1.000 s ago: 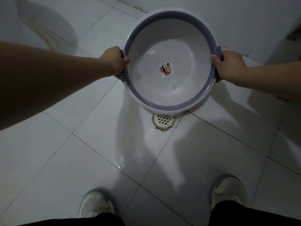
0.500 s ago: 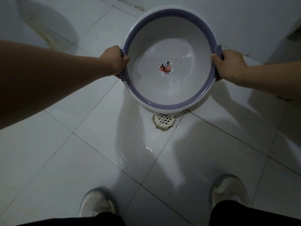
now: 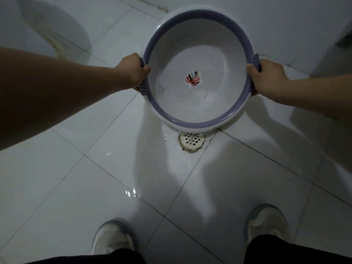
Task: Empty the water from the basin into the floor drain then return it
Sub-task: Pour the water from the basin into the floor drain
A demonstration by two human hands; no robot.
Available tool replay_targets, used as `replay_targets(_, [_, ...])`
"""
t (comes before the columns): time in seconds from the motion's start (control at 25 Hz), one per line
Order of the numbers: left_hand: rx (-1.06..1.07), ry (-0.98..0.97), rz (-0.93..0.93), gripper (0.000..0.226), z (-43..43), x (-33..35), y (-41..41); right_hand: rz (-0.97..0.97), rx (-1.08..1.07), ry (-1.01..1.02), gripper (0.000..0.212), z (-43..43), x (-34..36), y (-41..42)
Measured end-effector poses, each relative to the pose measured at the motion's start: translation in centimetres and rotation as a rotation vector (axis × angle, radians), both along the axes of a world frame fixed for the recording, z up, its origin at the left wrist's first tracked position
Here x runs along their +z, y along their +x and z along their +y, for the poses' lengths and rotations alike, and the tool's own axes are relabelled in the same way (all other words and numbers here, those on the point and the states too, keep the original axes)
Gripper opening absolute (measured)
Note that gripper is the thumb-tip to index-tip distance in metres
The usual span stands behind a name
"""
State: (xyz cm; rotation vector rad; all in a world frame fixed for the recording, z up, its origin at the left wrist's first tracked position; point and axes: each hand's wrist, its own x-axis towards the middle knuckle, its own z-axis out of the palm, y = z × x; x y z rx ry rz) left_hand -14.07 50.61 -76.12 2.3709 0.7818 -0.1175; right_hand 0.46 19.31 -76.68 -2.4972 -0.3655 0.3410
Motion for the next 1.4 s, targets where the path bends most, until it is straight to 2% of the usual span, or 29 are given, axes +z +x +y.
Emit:
replay_targets(1.04, [-0.022,0.034,-0.032,0.023,1.0,-1.7,-1.1,-0.102,0.009,-0.03,0.044,-0.4,-1.8,-0.1])
replay_targets(1.4, [-0.059,0.081,-0.111,0.02,0.9,-2.4,-1.3,-0.154,-0.018,-0.012,0.031,-1.0,-2.1,-0.3])
